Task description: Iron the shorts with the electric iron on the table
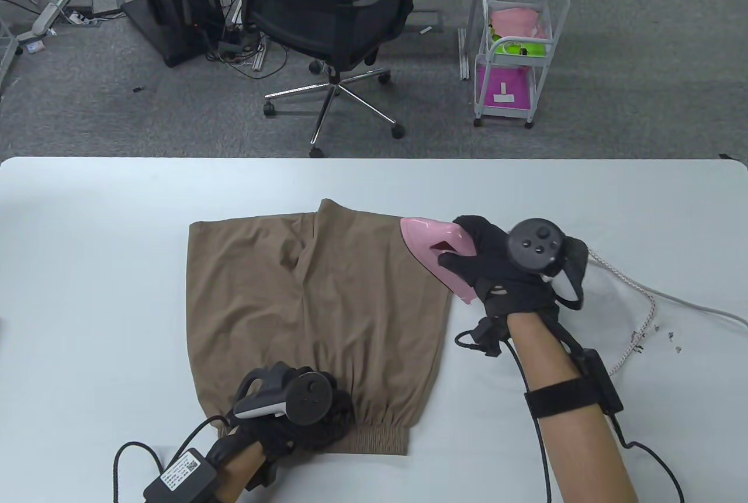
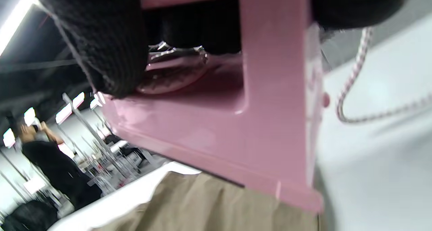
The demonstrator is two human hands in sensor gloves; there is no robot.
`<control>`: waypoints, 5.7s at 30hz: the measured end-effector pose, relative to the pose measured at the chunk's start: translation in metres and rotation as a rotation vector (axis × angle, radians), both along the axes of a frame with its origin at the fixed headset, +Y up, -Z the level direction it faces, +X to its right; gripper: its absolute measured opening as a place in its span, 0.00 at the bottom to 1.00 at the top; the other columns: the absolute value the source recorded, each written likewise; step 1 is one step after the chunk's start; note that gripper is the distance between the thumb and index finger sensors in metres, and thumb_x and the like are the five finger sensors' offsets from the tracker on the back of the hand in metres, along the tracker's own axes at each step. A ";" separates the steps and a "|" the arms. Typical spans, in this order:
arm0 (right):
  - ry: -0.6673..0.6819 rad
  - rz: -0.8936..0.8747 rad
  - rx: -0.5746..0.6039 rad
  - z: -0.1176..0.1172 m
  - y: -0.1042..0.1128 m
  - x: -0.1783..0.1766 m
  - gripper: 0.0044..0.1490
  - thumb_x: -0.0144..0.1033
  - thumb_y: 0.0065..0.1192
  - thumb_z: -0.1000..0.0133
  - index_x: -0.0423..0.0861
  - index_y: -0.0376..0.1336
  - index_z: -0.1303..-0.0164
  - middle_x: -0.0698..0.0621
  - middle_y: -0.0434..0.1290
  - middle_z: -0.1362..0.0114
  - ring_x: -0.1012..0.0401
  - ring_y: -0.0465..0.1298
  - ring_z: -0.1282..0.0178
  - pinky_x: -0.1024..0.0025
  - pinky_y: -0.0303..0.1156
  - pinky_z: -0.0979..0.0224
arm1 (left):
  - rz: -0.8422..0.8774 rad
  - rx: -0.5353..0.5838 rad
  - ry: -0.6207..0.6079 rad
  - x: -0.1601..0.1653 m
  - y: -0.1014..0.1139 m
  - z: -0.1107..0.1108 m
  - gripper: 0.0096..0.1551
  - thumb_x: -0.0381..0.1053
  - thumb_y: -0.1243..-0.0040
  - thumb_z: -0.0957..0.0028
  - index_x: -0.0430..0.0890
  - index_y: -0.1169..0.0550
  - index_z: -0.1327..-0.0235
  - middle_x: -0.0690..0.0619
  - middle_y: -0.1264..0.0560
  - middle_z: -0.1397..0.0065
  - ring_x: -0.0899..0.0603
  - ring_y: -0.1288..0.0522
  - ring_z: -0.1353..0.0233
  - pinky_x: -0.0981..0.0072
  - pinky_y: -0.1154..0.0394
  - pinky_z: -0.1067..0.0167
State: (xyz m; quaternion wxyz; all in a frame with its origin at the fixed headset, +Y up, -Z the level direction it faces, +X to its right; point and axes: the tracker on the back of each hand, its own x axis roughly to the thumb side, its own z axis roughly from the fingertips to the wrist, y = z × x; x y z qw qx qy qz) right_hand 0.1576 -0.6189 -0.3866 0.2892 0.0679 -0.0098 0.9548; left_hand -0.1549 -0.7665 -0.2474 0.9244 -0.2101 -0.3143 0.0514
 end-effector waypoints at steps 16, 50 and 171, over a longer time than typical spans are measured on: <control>0.124 0.324 -0.050 -0.107 -0.042 -0.144 0.40 0.52 0.78 0.44 0.63 0.61 0.23 0.57 0.72 0.33 0.56 0.78 0.44 0.46 0.76 0.50 | -0.018 0.011 -0.014 0.000 0.000 0.001 0.34 0.64 0.37 0.47 0.60 0.31 0.27 0.52 0.36 0.22 0.40 0.35 0.26 0.30 0.42 0.24; 0.119 0.465 -0.129 -0.127 -0.090 -0.099 0.39 0.54 0.78 0.47 0.67 0.62 0.24 0.58 0.74 0.35 0.58 0.80 0.47 0.49 0.77 0.51 | -0.017 -0.008 -0.016 0.000 -0.001 -0.001 0.34 0.63 0.37 0.47 0.60 0.31 0.27 0.54 0.36 0.22 0.41 0.35 0.26 0.30 0.43 0.24; 0.151 0.405 -0.049 -0.068 -0.097 -0.087 0.40 0.56 0.75 0.45 0.64 0.60 0.22 0.57 0.75 0.38 0.60 0.81 0.53 0.53 0.78 0.58 | -0.040 -0.006 -0.019 0.001 0.000 0.000 0.34 0.63 0.37 0.47 0.60 0.32 0.27 0.54 0.36 0.22 0.41 0.35 0.26 0.32 0.40 0.25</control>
